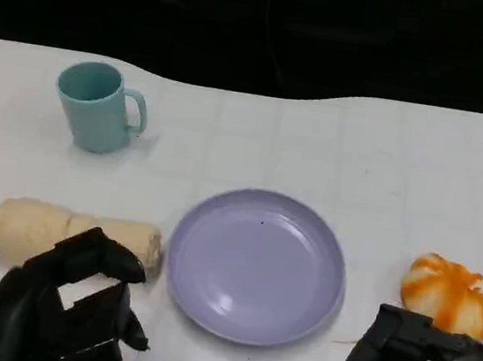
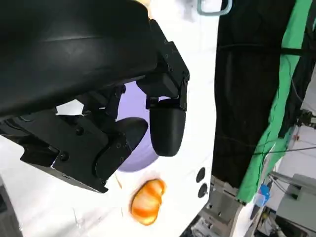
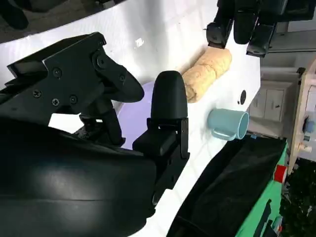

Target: Grasp the towel on the left side of the plate with the left hand and place it into the plate.

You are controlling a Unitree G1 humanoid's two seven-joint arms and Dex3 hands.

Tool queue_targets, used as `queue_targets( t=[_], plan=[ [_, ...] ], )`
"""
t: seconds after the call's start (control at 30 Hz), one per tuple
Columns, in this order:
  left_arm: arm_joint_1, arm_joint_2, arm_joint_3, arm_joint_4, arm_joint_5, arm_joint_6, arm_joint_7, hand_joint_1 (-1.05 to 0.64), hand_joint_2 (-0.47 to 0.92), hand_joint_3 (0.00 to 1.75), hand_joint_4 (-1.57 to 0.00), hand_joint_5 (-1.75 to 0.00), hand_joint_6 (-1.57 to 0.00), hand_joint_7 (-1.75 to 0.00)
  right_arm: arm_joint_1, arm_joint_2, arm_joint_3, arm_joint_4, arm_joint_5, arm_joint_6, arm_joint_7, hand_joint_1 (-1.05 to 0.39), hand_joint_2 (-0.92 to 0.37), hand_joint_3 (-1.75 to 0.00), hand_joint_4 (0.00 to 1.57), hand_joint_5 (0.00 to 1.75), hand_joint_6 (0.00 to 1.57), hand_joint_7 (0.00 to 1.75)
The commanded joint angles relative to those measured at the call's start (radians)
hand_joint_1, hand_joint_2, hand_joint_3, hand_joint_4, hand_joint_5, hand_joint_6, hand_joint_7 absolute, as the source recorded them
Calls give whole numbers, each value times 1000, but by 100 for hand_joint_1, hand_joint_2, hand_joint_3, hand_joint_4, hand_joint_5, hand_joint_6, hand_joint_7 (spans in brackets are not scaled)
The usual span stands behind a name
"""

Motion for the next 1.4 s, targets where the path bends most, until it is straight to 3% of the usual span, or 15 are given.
queue_targets(
  t=[0.03, 0.13, 0.27, 0.3, 0.5, 0.63, 0.8, 1.03, 1.2, 1.4],
  plan=[
    [9, 13, -18, 32, 102, -161, -6, -13, 49, 111, -54, -152, -58, -111, -6, 3, 2, 2, -3, -6, -9, -5, -58, -109, 73, 175, 65, 142],
    [1, 49, -41, 82, 211, -305, -27, -18, 57, 94, -48, -143, -50, -96, -13, 10, 10, 2, -4, 3, -16, -5, -57, -110, 74, 175, 65, 142],
    [-36, 139, -45, 127, 313, -395, -81, -28, 87, 32, -37, -118, -40, -69, -15, 12, 20, 1, -9, 7, -19, -4, -57, -112, 74, 175, 65, 142],
    [-45, 163, -46, 132, 333, -405, -96, -28, 89, 26, -35, -112, -37, -64, -15, 10, 21, -1, -9, 9, -19, -4, -56, -112, 74, 175, 65, 142],
    [-96, 306, -61, 129, 507, -434, -150, -40, 92, 11, -30, -79, -32, -25, -11, 14, 22, -5, -6, 18, -26, -2, -56, -113, 74, 175, 65, 141],
    [-159, 440, -91, 128, 696, -410, -197, -41, 92, 5, -22, -65, -26, -12, -12, 10, 21, 1, -8, 7, -22, -1, -56, -113, 74, 175, 65, 141],
    [-250, 578, -182, 142, 1000, -341, -284, -56, 92, 6, -15, -49, -24, -4, -9, 9, 20, -4, -11, 19, -24, -2, -56, -112, 73, 175, 65, 140],
    [-367, 599, -292, 245, 1217, -326, -365, -56, 90, 0, -22, -35, -27, -1, -5, 10, 22, -6, -15, 17, -27, -4, -59, -107, 73, 175, 66, 139],
    [-443, 579, -358, 359, 1311, -326, -396, -56, 88, 0, -30, -19, -27, 0, -5, 8, 23, -10, -17, 21, -28, -5, -59, -106, 73, 175, 66, 139],
    [-539, 532, -417, 546, 1341, -327, -412, -56, 89, 0, -32, -13, -26, 0, -1, 7, 24, -17, -18, 22, -30, -4, -59, -106, 73, 175, 66, 138]
  ],
)
